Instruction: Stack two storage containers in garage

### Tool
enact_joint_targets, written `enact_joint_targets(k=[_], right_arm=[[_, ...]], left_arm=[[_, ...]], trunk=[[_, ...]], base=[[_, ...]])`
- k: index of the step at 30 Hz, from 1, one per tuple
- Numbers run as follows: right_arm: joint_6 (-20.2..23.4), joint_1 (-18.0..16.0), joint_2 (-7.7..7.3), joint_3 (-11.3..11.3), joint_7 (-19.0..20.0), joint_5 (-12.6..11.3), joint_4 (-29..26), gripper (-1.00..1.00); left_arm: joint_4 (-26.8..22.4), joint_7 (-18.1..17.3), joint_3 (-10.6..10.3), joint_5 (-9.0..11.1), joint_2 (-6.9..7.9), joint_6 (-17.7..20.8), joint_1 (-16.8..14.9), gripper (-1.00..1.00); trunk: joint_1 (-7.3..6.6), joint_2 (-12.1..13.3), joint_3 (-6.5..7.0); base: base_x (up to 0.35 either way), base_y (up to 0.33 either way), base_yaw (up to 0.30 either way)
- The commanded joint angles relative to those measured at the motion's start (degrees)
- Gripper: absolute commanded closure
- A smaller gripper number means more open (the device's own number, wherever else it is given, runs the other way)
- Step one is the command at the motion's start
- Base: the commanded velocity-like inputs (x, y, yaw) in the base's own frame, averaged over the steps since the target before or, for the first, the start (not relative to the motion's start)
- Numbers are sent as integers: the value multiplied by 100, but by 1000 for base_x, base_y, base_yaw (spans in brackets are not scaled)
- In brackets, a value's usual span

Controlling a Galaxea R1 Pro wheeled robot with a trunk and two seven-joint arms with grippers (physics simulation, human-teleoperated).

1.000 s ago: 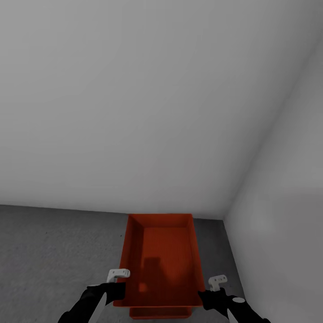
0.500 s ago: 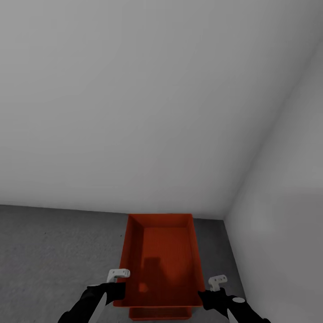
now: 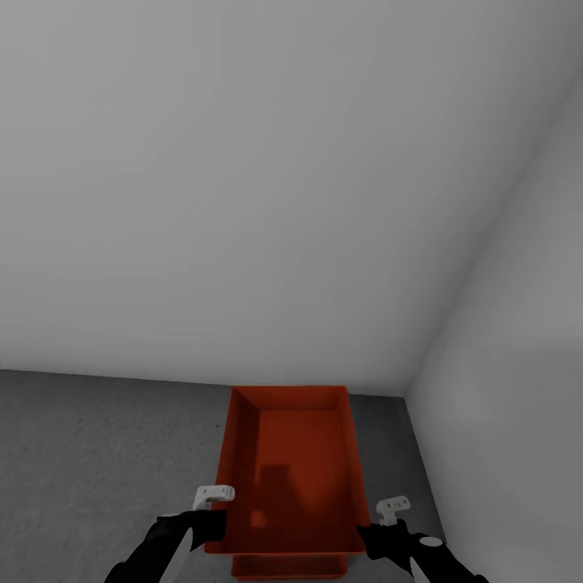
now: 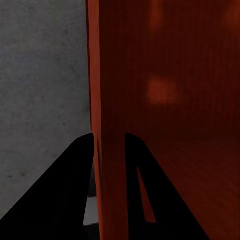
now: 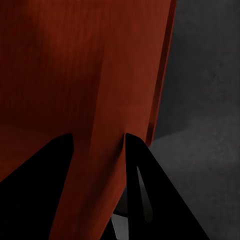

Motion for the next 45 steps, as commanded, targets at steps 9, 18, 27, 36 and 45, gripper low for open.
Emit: enact_joint_targets(k=[9,18,27,36,45], right_arm=[[39,-1,170,-37,20,55,10,100],[39,-1,170,-43,15,55,10,100],[39,-1,170,-43,12,55,10,100],[32,-1,170,-38,-14,55,10,100],[32,-1,170,-37,-16,61,10,100]], left_arm=[[-17,28,-56,58,-52,-369,-1,100],[-17,20,-63,66,-45,-369,-1,100],[-17,20,-63,67,-45,-369,-1,100],[-17,19,-61,67,-45,-369,-1,100],[-17,22,-55,67,-53,-370,-1,100]], trunk=[[200,-370,-170],[397,-731,-332],[595,-1092,-493],[793,-1453,-655],[990,-1813,-816]], base=[[0,0,0],[-11,0,0],[-130,0,0],[-8,0,0],[0,0,0]])
